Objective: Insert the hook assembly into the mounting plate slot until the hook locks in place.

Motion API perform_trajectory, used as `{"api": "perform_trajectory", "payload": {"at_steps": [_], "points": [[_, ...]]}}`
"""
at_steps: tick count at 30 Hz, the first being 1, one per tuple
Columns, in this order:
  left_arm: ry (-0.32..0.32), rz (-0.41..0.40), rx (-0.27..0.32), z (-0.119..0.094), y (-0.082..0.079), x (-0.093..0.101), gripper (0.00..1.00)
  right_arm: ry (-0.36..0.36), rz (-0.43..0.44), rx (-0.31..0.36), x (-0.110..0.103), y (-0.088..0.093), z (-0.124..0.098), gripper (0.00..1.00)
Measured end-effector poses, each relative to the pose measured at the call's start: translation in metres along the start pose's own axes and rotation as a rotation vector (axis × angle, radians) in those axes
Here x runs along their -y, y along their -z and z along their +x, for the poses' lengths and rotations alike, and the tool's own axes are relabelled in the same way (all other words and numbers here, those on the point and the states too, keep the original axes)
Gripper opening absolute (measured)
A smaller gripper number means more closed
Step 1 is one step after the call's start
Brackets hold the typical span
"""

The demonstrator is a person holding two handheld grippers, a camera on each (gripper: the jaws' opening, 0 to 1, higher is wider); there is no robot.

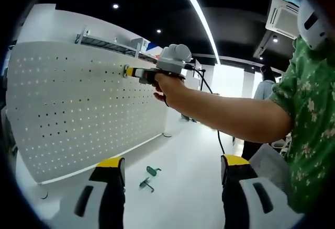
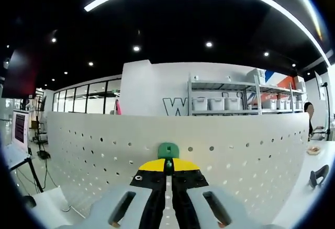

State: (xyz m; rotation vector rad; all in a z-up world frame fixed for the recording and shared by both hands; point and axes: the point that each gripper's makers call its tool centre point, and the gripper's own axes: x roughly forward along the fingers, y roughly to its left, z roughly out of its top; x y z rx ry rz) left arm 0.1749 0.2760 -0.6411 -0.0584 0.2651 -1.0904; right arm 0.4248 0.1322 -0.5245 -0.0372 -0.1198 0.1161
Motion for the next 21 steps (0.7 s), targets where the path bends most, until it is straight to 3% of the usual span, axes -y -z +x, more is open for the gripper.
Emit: {"api": "perform_trajectory", "payload": {"at_steps": [4, 17, 21], "points": [[-0.001, 0.0, 0.001, 0.0001, -0.0004, -0.0006, 0.77, 0.001, -0.038, -0.009, -0.0011, 0.0, 0.0006, 0.01], [0.005, 0.004, -0.002, 0.0013, -0.0004, 0.0003, 0.76, -0.008, -0.03, -0.021, -0.0005, 0.0006, 0.0002, 0.01], [0.008, 0.007, -0.003, 0.0017, -0.0006, 0.0009, 0.76, 0.001, -0.039, -0.054, -0.0007, -0.0001, 0.0014, 0.01]]}}
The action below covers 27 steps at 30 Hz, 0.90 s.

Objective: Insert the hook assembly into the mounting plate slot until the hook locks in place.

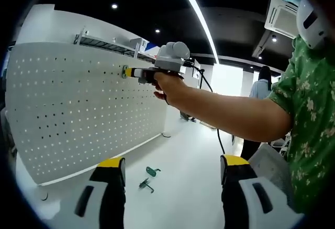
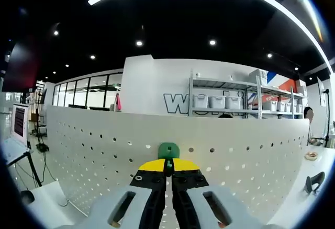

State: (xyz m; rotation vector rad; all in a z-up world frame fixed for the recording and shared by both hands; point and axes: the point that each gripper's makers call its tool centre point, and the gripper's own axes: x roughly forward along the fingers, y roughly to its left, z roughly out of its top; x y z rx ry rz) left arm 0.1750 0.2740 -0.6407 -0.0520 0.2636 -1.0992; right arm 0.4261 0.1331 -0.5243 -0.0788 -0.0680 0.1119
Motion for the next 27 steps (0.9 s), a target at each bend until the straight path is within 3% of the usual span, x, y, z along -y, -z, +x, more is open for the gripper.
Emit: {"api": "perform_trajectory", "payload": {"at_steps": [14, 27], "points": [[0.002, 0.002, 0.001, -0.0012, 0.0004, 0.0009, 0.76, -0.013, -0.004, -0.131, -0.0004, 0.0005, 0.0004, 0.0], [0.008, 0.004, 0.005, 0.0004, -0.0005, 0.0022, 0.75, -0.021, -0.012, -0.129, -0.0008, 0.003, -0.0021, 0.01]]}}
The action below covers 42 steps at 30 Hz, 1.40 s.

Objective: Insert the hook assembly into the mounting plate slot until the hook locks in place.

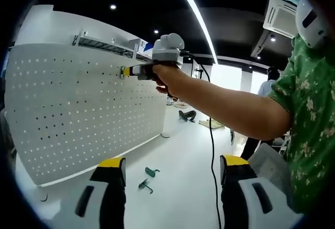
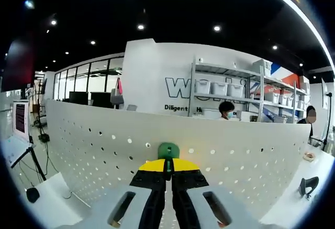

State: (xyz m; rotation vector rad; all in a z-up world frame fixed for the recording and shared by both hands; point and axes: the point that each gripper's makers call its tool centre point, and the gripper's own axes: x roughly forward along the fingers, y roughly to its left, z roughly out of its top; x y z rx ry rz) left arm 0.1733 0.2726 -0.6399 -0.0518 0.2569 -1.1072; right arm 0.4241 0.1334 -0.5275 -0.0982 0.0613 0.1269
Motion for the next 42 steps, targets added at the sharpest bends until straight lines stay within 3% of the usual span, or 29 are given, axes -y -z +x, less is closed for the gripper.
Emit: {"api": "perform_trajectory", "payload": {"at_steps": [18, 42], "points": [[-0.004, 0.007, 0.0, -0.0012, -0.0003, -0.0019, 0.75, -0.008, 0.047, 0.11, -0.0016, 0.0002, 0.001, 0.05], [-0.005, 0.013, -0.003, -0.0016, -0.0005, -0.0029, 0.74, 0.007, -0.005, 0.132, -0.0001, 0.0, -0.0002, 0.04]]}}
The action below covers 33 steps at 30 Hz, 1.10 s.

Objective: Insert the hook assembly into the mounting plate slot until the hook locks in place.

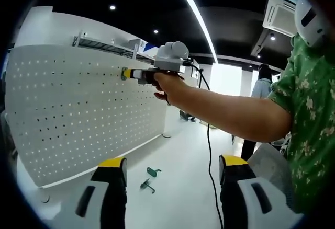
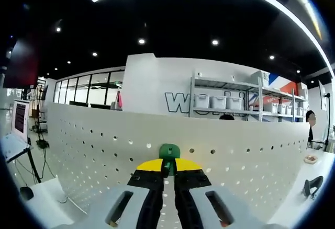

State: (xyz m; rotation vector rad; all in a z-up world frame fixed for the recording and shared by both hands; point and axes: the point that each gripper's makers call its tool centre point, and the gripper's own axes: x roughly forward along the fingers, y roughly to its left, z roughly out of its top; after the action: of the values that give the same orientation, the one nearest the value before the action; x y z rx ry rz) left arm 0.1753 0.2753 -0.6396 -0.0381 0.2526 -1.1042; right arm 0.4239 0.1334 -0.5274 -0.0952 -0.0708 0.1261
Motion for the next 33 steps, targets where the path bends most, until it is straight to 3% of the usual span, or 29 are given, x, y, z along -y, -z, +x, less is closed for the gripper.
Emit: {"api": "perform_trajectory", "payload": {"at_steps": [11, 22, 26, 33], "points": [[0.002, 0.003, -0.004, 0.0002, 0.0007, 0.001, 0.73, 0.003, -0.002, 0.011, 0.0001, 0.0001, -0.0038, 0.03], [0.001, 0.003, -0.003, -0.0003, 0.0009, 0.0003, 0.73, -0.012, -0.045, -0.073, -0.0009, 0.0011, -0.0013, 0.01], [0.003, 0.003, -0.003, -0.0001, 0.0012, 0.0007, 0.73, -0.024, -0.139, -0.118, -0.0008, 0.0031, -0.001, 0.01], [0.01, 0.008, 0.001, 0.002, -0.0006, 0.0025, 0.73, -0.025, -0.151, -0.099, -0.0037, 0.0043, -0.0035, 0.03]]}}
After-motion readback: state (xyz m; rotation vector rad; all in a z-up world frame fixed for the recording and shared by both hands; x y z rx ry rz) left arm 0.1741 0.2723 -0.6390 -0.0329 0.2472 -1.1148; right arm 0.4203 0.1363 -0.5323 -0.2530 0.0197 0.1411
